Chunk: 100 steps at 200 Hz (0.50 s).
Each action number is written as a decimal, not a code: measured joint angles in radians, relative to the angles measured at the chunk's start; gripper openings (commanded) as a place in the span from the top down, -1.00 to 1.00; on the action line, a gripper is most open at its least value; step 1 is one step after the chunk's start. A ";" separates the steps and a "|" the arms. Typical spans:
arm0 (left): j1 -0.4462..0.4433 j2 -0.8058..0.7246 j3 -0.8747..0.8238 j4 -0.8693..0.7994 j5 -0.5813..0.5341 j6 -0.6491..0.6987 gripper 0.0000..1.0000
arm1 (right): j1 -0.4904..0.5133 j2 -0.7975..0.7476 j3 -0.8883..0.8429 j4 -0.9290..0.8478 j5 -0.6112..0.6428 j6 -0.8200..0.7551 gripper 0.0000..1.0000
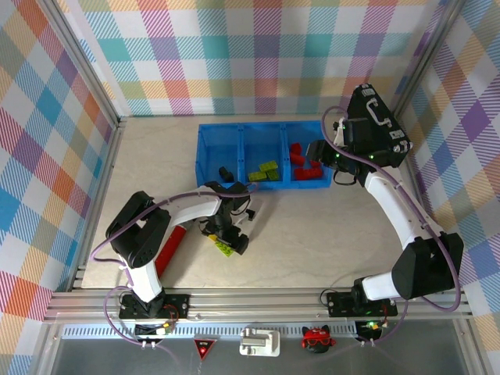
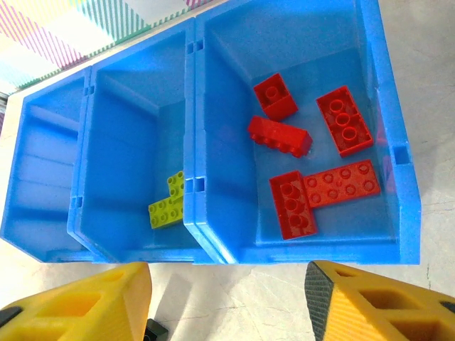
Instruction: Sort the legos into containers by color
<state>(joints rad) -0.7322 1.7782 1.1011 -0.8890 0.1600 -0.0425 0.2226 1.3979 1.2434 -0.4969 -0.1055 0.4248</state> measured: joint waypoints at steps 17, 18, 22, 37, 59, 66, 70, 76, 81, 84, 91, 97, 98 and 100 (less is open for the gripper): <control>-0.005 -0.013 -0.003 -0.003 -0.001 -0.021 -0.81 | 0.000 0.000 0.000 0.000 0.000 0.000 -0.22; -0.006 -0.014 -0.003 -0.003 -0.002 -0.022 -0.80 | 0.000 0.000 0.000 0.000 0.000 0.000 -0.22; -0.009 -0.018 -0.004 -0.006 -0.005 -0.029 -0.80 | 0.000 0.000 0.000 0.000 0.000 0.000 -0.22; -0.027 -0.025 -0.004 -0.023 -0.026 -0.058 -0.76 | 0.000 0.000 0.000 0.000 -0.001 0.000 -0.22; -0.061 -0.025 -0.002 -0.051 -0.070 -0.103 -0.74 | 0.000 0.000 0.000 0.000 -0.004 0.000 -0.22; -0.074 -0.024 0.002 -0.058 -0.080 -0.114 -0.74 | 0.000 0.000 0.000 0.000 -0.005 0.000 -0.22; -0.081 -0.024 0.004 -0.061 -0.085 -0.119 -0.73 | 0.000 0.000 0.000 0.000 -0.005 0.000 -0.22; -0.092 -0.023 0.010 -0.063 -0.093 -0.126 -0.73 | 0.000 0.000 0.000 0.000 -0.005 0.000 -0.22; -0.102 -0.021 0.015 -0.067 -0.098 -0.132 -0.71 | 0.000 0.000 0.000 0.000 -0.006 0.000 -0.22; -0.106 -0.019 0.019 -0.068 -0.100 -0.135 -0.69 | 0.000 0.000 0.000 0.000 -0.008 -0.001 -0.22; -0.117 -0.014 0.026 -0.072 -0.106 -0.143 -0.65 | 0.000 0.000 0.000 0.000 -0.008 -0.001 -0.22; -0.124 -0.011 0.031 -0.074 -0.110 -0.149 -0.65 | 0.000 0.000 0.000 0.000 -0.009 -0.001 -0.22; -0.126 -0.010 0.032 -0.073 -0.112 -0.152 -0.64 | 0.000 0.000 0.000 0.000 -0.009 -0.001 -0.22; -0.128 -0.008 0.033 -0.073 -0.114 -0.156 -0.64 | 0.000 0.000 0.000 0.000 -0.009 -0.001 -0.22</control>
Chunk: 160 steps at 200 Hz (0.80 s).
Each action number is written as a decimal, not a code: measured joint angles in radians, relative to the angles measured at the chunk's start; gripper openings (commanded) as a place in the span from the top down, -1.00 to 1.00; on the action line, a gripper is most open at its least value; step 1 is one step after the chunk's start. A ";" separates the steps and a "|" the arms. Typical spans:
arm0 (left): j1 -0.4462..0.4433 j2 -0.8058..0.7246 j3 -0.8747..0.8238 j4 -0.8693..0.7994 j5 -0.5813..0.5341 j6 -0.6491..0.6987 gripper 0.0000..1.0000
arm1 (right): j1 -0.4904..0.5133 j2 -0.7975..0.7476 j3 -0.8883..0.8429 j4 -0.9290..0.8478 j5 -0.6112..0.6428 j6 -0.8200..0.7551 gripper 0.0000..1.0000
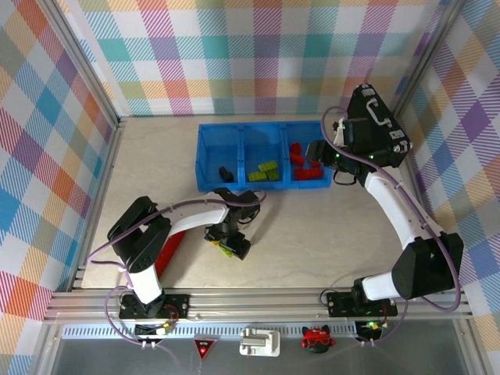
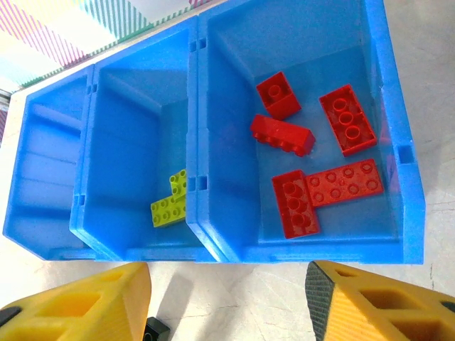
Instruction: Sort the legos into containers by color
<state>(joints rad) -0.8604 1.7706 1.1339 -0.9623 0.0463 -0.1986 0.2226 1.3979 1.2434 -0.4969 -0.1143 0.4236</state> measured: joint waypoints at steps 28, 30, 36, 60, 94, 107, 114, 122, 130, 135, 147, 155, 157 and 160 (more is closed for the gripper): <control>-0.015 0.021 0.002 -0.004 -0.026 -0.022 -0.61 | 0.000 0.000 0.000 0.000 0.000 -0.008 -0.23; -0.016 0.023 0.002 -0.004 -0.027 -0.022 -0.62 | 0.000 0.000 0.000 0.000 0.000 -0.008 -0.23; -0.016 0.025 0.002 -0.004 -0.035 -0.023 -0.62 | 0.000 0.000 0.000 0.000 0.000 -0.011 -0.23; -0.016 0.026 0.002 -0.004 -0.060 -0.021 -0.61 | 0.000 0.000 0.000 0.000 -0.003 -0.014 -0.23; -0.016 0.033 0.002 -0.004 -0.074 -0.014 -0.55 | 0.000 0.000 0.000 0.000 -0.003 -0.014 -0.23; -0.016 0.037 0.002 -0.003 -0.074 -0.013 -0.52 | 0.000 0.000 0.000 0.000 -0.003 -0.014 -0.23; -0.016 0.037 0.002 -0.001 -0.073 -0.011 -0.50 | 0.000 0.000 0.000 0.000 -0.003 -0.014 -0.23; -0.016 0.037 0.002 0.002 -0.071 -0.009 -0.49 | 0.000 0.000 0.000 0.000 -0.003 -0.014 -0.23; -0.016 0.037 0.001 0.006 -0.070 -0.006 -0.47 | 0.000 0.000 0.000 -0.001 -0.003 -0.014 -0.23; -0.016 0.037 0.000 0.009 -0.069 -0.005 -0.46 | 0.000 0.000 0.000 -0.001 -0.003 -0.014 -0.23; -0.016 0.037 -0.006 0.021 -0.066 0.004 -0.43 | 0.000 0.000 0.000 -0.003 -0.003 -0.014 -0.23; -0.016 0.038 -0.006 0.023 -0.066 0.006 -0.41 | 0.000 0.000 0.000 -0.005 -0.003 -0.014 -0.23; -0.016 0.038 -0.006 0.023 -0.066 0.008 -0.41 | 0.000 0.000 0.000 -0.005 -0.003 -0.014 -0.23; -0.016 0.038 -0.006 0.023 -0.066 0.008 -0.41 | 0.000 0.000 0.000 -0.006 -0.003 -0.014 -0.23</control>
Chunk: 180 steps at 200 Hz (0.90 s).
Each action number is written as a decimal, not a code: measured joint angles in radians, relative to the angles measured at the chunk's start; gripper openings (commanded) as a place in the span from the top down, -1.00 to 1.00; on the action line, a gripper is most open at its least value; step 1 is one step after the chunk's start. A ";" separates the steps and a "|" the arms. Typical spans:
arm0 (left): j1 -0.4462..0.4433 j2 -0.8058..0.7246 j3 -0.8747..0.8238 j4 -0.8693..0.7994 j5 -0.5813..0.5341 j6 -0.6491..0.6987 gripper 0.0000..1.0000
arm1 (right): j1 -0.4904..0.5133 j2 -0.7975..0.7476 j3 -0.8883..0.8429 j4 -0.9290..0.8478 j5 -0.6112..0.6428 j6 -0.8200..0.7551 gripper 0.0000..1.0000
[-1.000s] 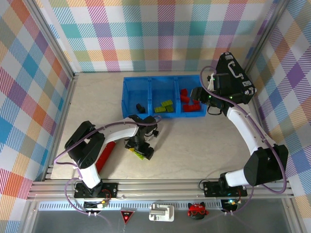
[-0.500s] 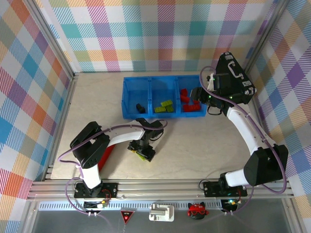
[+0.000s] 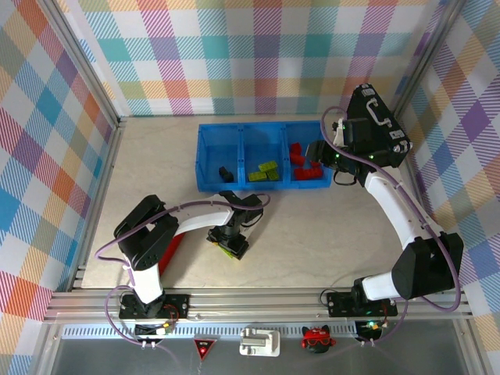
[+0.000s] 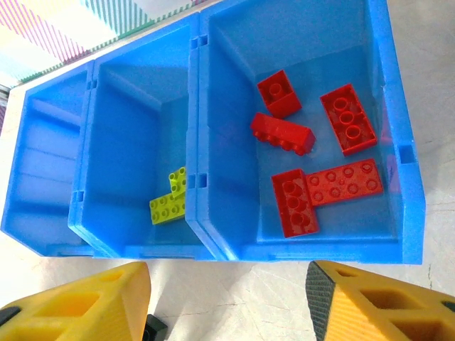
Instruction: Sort the legos into containers by color
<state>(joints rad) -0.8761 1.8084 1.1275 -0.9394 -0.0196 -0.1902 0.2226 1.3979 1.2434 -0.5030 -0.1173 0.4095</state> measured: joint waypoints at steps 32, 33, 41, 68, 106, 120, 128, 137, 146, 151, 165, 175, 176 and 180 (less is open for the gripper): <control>0.000 0.001 0.000 0.000 0.000 0.006 -0.44 | 0.000 0.000 0.000 -0.005 0.000 0.000 -0.23; 0.000 0.001 0.000 0.000 0.000 0.006 -0.44 | 0.000 0.000 0.000 -0.005 0.000 0.000 -0.23; 0.000 0.002 0.000 0.000 0.000 0.008 -0.41 | 0.000 0.000 0.000 -0.008 0.000 0.000 -0.23; 0.000 0.003 0.000 0.000 0.000 0.016 -0.28 | 0.000 0.000 0.000 -0.011 0.000 0.000 -0.23; 0.000 0.000 0.001 -0.001 0.000 0.019 -0.23 | 0.000 0.000 0.000 -0.015 0.000 0.000 -0.23; 0.000 -0.003 0.001 -0.001 0.000 0.019 -0.22 | 0.000 0.000 0.000 -0.015 0.000 0.000 -0.23; 0.000 -0.006 0.001 -0.001 -0.001 0.019 -0.22 | 0.000 0.000 0.000 -0.015 0.000 0.000 -0.23; 0.000 -0.009 0.001 0.000 -0.002 0.019 -0.22 | 0.000 0.000 0.000 -0.015 0.000 0.000 -0.23; 0.002 -0.012 0.001 0.000 -0.004 0.019 -0.21 | 0.000 0.000 0.000 -0.015 0.000 0.000 -0.23; 0.003 -0.015 0.001 0.000 -0.005 0.019 -0.22 | 0.000 -0.001 0.000 -0.015 0.000 0.000 -0.23; 0.011 -0.032 0.002 -0.001 -0.007 0.019 -0.22 | 0.000 -0.004 0.000 -0.016 0.000 0.000 -0.23; 0.018 -0.051 0.005 -0.002 -0.010 0.019 -0.23 | 0.000 -0.008 0.000 -0.016 0.001 0.000 -0.23; 0.018 -0.053 0.006 -0.002 -0.010 0.019 -0.23 | 0.000 -0.008 0.000 -0.016 0.001 0.000 -0.23; 0.021 -0.061 0.010 -0.003 -0.010 0.019 -0.23 | 0.000 -0.011 0.000 -0.017 0.001 0.000 -0.23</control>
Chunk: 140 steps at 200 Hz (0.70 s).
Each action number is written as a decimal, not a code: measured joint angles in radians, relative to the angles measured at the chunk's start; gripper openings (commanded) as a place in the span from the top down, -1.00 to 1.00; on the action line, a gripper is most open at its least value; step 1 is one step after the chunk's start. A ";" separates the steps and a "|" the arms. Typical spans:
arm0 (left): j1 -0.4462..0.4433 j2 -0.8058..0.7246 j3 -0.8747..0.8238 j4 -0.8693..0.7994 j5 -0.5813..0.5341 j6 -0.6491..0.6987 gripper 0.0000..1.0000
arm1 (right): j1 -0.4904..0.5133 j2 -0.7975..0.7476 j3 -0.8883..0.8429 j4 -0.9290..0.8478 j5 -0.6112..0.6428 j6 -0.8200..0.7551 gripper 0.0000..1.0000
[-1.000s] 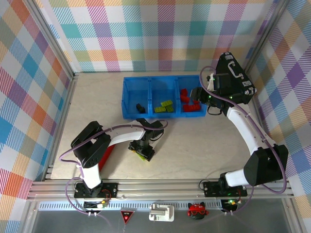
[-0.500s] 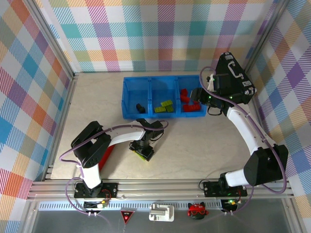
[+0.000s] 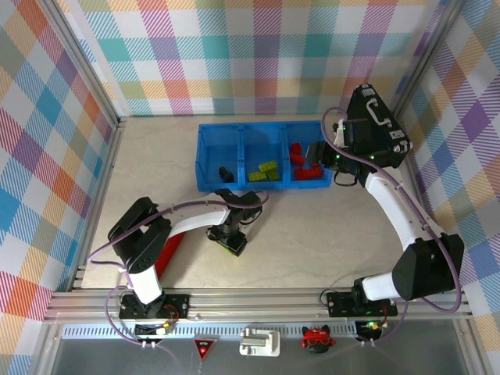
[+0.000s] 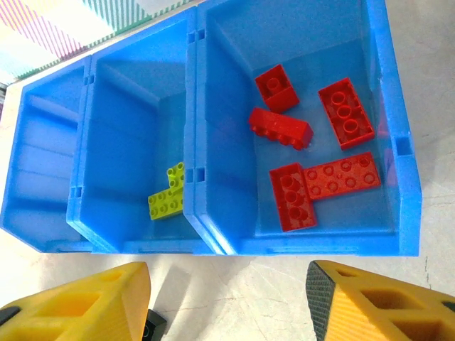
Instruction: Sort the legos into containers by color
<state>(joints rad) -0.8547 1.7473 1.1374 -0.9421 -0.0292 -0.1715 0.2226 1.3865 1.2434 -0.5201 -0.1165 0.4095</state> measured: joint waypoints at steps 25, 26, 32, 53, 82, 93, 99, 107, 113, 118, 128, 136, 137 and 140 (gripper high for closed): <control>0.033 -0.058 0.042 0.002 -0.014 -0.002 -0.23 | 0.000 -0.020 0.000 -0.008 0.003 0.000 -0.23; 0.035 -0.061 0.045 0.002 -0.015 -0.002 -0.23 | 0.000 -0.021 0.000 -0.008 0.003 0.000 -0.23; 0.046 -0.072 0.059 0.003 -0.018 -0.004 -0.23 | 0.000 -0.026 0.000 -0.010 0.003 0.000 -0.23; 0.080 -0.092 0.121 0.005 -0.032 -0.014 -0.23 | 0.000 -0.038 0.000 -0.020 0.003 0.000 -0.23; 0.116 -0.077 0.243 0.018 -0.058 -0.035 -0.20 | 0.000 -0.042 -0.002 -0.024 0.004 0.000 -0.23; 0.125 -0.052 0.304 0.023 -0.070 -0.045 -0.20 | 0.000 -0.047 -0.006 -0.026 0.004 0.000 -0.23; 0.126 -0.033 0.340 0.026 -0.079 -0.049 -0.20 | 0.000 -0.049 -0.008 -0.028 0.004 0.000 -0.23; 0.130 -0.002 0.391 0.029 -0.091 -0.052 -0.20 | 0.000 -0.053 -0.011 -0.029 0.006 0.000 -0.23; 0.130 0.023 0.427 0.030 -0.100 -0.053 -0.20 | 0.000 -0.057 -0.013 -0.031 0.009 0.000 -0.24; 0.131 0.045 0.458 0.032 -0.108 -0.055 -0.20 | 0.000 -0.061 -0.015 -0.033 0.011 -0.001 -0.23; 0.131 0.093 0.522 0.029 -0.124 -0.060 -0.20 | 0.000 -0.069 -0.019 -0.039 0.014 -0.001 -0.23; 0.131 0.132 0.571 0.027 -0.135 -0.065 -0.20 | 0.000 -0.077 -0.021 -0.046 0.017 -0.001 -0.24; 0.131 0.139 0.580 0.027 -0.138 -0.066 -0.20 | 0.000 -0.078 -0.022 -0.047 0.018 -0.001 -0.24; 0.132 0.153 0.599 0.025 -0.141 -0.067 -0.20 | 0.000 -0.081 -0.023 -0.048 0.019 -0.001 -0.23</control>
<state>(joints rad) -0.7231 1.8999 1.7359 -0.9169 -0.1703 -0.2386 0.2226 1.3052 1.2205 -0.5678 -0.0971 0.4084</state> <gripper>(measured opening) 0.602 0.616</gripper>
